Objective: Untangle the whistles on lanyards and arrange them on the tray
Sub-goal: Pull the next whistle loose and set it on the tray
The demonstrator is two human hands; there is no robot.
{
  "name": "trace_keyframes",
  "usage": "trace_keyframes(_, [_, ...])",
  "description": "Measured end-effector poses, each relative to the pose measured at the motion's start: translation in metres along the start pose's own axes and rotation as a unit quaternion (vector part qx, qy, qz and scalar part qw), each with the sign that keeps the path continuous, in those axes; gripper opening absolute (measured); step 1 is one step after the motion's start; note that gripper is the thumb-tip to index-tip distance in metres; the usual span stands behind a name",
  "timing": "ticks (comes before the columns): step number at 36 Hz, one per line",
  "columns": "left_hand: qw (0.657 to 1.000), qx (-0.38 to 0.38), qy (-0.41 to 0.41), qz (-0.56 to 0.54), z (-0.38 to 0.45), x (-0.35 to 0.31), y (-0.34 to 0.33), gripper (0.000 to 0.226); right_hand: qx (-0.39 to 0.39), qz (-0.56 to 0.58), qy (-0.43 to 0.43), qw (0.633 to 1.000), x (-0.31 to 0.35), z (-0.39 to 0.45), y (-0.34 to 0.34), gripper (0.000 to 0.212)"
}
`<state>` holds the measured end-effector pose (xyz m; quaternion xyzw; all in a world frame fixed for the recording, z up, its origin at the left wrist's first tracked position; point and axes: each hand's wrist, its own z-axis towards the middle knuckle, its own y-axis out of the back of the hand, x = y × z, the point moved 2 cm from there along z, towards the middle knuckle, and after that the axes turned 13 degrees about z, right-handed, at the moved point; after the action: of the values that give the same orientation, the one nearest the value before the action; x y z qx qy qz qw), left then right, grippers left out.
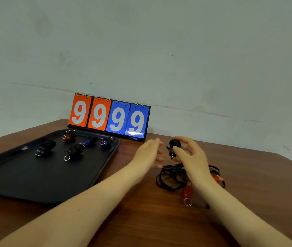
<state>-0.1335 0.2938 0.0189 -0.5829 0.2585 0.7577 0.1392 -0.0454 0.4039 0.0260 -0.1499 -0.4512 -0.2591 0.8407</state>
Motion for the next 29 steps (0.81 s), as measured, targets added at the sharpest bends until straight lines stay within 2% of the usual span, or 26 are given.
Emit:
trace_keyframes(4, [0.989,-0.051,-0.081,0.112,0.000,-0.005,0.008,0.019,0.039,0.004,-0.014,0.999,-0.001,0.001,-0.003,0.026])
trace_keyframes(7, [0.973,-0.088,-0.129,0.173,-0.009,-0.011,0.012,0.021,0.091,-0.036,-0.025,0.995,-0.002,0.000,-0.007,0.023])
trace_keyframes(14, [0.972,-0.118,-0.111,0.168,-0.030,-0.032,0.029,0.017,0.147,-0.149,-0.013,0.978,0.003,-0.009,-0.009,0.021])
trace_keyframes(17, [0.973,-0.111,-0.083,0.185,-0.034,-0.044,0.046,0.025,0.160,-0.189,0.002,0.969,0.009,-0.012,-0.009,0.022])
trace_keyframes(22, [0.923,-0.116,-0.086,0.358,-0.055,-0.041,0.100,0.023,0.157,-0.196,0.024,0.968,0.021,-0.025,-0.012,0.014])
trace_keyframes(25, [0.896,-0.138,-0.047,0.420,-0.067,-0.029,0.148,0.022,0.148,-0.154,0.034,0.976,0.030,-0.031,-0.024,0.010])
trace_keyframes(29, [0.851,-0.181,0.009,0.493,-0.083,-0.004,0.215,0.017,0.139,-0.116,-0.003,0.983,0.036,-0.031,-0.051,0.009])
